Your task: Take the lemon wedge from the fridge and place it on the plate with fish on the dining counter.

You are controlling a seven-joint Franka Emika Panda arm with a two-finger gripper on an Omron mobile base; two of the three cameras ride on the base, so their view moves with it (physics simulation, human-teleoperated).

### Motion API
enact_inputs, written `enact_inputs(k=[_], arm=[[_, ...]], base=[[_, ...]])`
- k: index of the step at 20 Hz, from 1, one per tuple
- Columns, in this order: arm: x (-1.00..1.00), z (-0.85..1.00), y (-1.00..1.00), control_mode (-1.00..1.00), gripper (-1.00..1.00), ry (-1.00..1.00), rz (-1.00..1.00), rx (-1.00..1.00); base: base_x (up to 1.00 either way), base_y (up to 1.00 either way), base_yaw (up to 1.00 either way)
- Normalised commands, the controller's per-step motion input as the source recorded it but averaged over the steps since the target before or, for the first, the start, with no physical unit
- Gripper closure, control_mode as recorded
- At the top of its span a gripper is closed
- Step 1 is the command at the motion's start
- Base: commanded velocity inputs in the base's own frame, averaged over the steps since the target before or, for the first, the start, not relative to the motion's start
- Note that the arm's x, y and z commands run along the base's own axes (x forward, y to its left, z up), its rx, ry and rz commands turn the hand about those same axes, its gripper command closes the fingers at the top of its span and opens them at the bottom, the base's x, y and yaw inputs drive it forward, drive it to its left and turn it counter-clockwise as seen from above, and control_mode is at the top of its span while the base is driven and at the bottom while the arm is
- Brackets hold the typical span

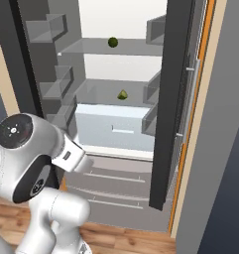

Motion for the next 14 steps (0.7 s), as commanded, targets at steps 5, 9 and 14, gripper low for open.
enact_inputs(k=[5, 9, 14], arm=[[-0.16, 0.0, -0.15, -1.0, -1.0, 0.01, -0.11, 0.0], [-0.02, 0.0, -0.05, -1.0, -1.0, 0.0, -0.04, 0.0], [0.05, 0.0, -0.03, -1.0, -1.0, 0.0, -0.01, 0.0]], base=[[0.0, 0.0, 0.0], [0.0, 0.0, 0.0], [0.0, 0.0, 0.0]])
